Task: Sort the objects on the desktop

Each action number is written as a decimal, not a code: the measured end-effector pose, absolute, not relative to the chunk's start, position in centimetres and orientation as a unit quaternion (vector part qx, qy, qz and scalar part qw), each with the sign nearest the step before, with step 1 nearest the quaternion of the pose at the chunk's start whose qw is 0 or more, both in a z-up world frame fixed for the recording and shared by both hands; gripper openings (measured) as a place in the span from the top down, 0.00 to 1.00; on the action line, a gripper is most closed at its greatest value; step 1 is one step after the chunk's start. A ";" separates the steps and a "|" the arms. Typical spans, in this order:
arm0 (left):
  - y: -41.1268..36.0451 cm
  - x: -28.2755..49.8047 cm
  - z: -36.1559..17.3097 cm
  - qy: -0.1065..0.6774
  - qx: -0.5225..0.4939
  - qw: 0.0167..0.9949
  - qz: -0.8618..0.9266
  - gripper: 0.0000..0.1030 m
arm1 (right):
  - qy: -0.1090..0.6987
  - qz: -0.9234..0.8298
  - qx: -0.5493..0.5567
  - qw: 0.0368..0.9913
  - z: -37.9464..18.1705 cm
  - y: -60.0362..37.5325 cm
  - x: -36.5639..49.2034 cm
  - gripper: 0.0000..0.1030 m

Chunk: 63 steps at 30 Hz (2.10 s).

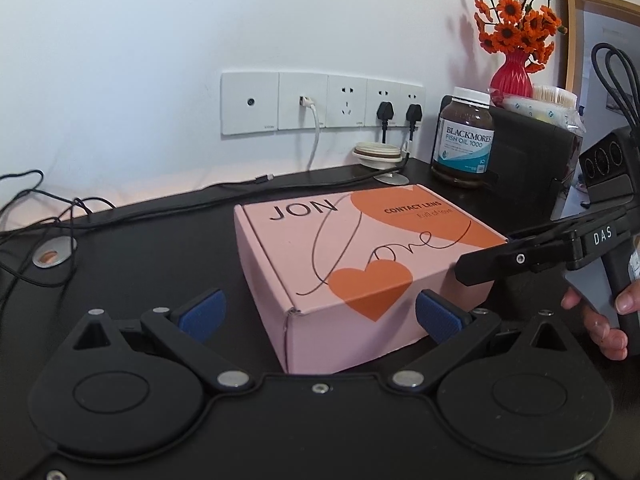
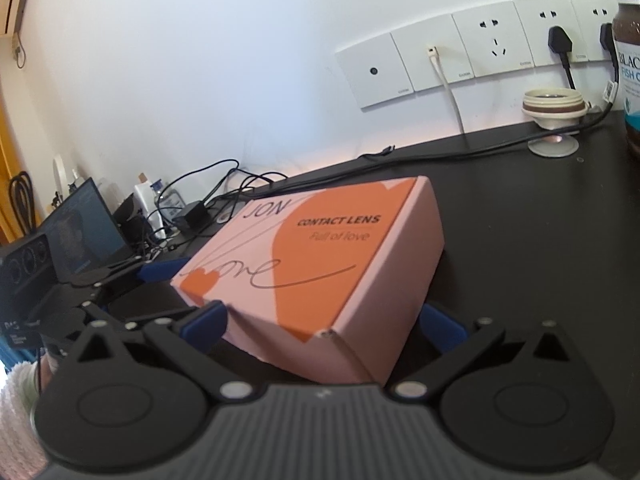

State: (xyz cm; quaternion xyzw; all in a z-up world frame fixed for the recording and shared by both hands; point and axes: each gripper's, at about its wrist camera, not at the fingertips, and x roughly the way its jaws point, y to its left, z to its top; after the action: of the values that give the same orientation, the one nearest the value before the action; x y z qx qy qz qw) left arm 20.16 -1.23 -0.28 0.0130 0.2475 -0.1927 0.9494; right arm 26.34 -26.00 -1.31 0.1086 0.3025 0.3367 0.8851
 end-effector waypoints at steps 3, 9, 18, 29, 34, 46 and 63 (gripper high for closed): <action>-1.9 20.2 -0.4 0.249 0.032 0.950 -0.188 0.00 | 0.300 0.337 0.098 0.887 -1.2 -25.7 26.2 0.01; -3.2 20.0 -0.7 0.254 0.075 0.952 -0.152 0.00 | 0.274 0.310 0.023 0.910 -0.4 -23.9 24.6 0.01; -3.6 18.9 -0.4 0.236 0.086 0.960 -0.126 0.00 | 0.265 0.305 -0.041 0.914 -0.3 -22.4 23.2 0.01; -2.8 18.8 0.1 0.242 0.042 0.965 -0.093 0.00 | 0.266 0.288 -0.024 0.920 0.0 -22.6 23.9 0.01; -2.7 18.4 0.3 0.238 0.042 0.967 -0.080 0.00 | 0.265 0.280 -0.022 0.922 0.2 -22.6 23.4 0.01; -2.8 16.8 0.6 0.248 0.017 0.968 -0.040 0.00 | 0.270 0.244 0.015 0.931 1.2 -23.5 21.4 0.01; -4.8 14.9 1.2 0.250 0.040 0.967 -0.019 0.00 | 0.273 0.177 0.081 0.942 1.6 -26.4 17.8 0.01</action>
State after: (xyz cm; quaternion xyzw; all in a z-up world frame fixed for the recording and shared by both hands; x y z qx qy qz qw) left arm 14.87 -4.76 1.21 0.0395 0.2501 -0.0192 0.9672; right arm 17.84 -26.39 1.63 0.0808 0.2734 0.1773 0.9420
